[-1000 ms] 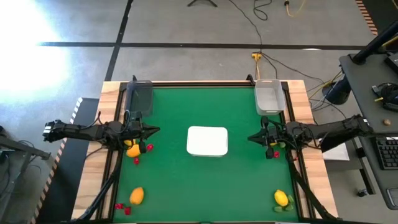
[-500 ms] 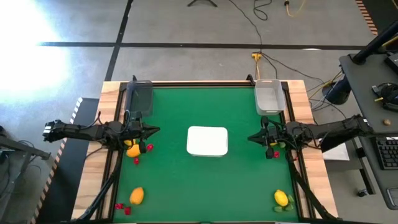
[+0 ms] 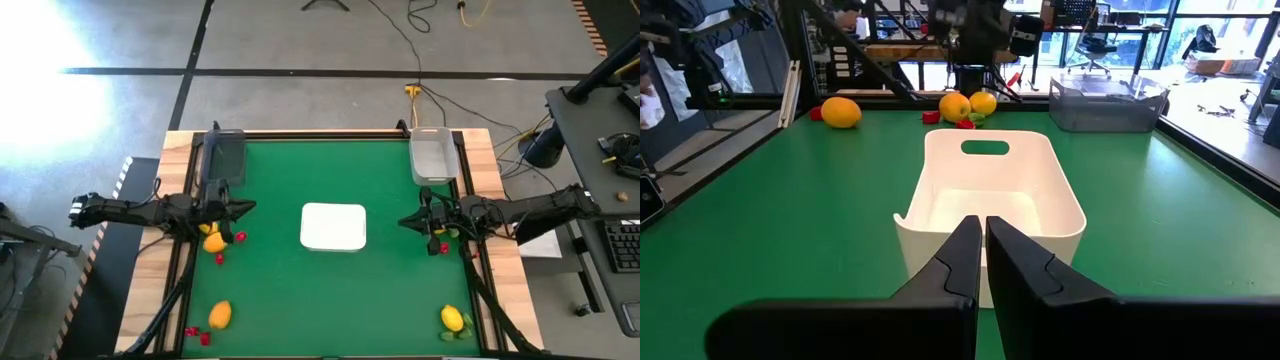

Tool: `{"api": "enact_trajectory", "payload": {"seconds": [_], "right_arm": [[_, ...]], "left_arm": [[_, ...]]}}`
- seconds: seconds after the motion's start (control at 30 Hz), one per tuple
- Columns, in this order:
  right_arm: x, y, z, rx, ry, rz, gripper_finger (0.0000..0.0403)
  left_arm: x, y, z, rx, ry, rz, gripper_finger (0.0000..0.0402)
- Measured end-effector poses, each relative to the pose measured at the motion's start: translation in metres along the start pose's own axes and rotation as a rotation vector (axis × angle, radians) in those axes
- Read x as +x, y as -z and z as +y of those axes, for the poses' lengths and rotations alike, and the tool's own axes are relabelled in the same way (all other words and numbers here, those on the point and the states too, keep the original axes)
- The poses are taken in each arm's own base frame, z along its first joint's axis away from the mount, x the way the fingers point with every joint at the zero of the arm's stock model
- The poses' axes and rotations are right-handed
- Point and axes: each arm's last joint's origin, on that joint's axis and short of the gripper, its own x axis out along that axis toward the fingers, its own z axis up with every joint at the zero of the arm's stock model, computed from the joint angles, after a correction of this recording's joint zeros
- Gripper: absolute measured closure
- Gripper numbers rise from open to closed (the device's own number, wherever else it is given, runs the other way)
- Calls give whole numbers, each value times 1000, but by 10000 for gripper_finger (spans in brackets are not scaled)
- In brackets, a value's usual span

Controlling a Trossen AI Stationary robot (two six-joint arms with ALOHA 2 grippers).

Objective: Sort produce into baskets
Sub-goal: Put the red chili pepper into the white bin

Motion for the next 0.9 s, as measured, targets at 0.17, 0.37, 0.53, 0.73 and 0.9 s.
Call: {"api": "enact_trajectory", "payload": {"seconds": [0.17,0.37,0.53,0.73,0.9], "right_arm": [[0,0,0,0,0,0,390],[0,0,0,0,0,0,390],[0,0,0,0,0,0,390],[0,0,0,0,0,-1,390],[0,0,0,0,0,0,390]], "left_arm": [[-1,-14,-2,-171,-9,-146,400],[-2,-22,-4,-291,45,-216,400],[-3,-27,-6,-299,72,-251,400],[-12,-68,-18,-111,176,-224,400],[-19,-100,-24,3,99,-26,400]]}}
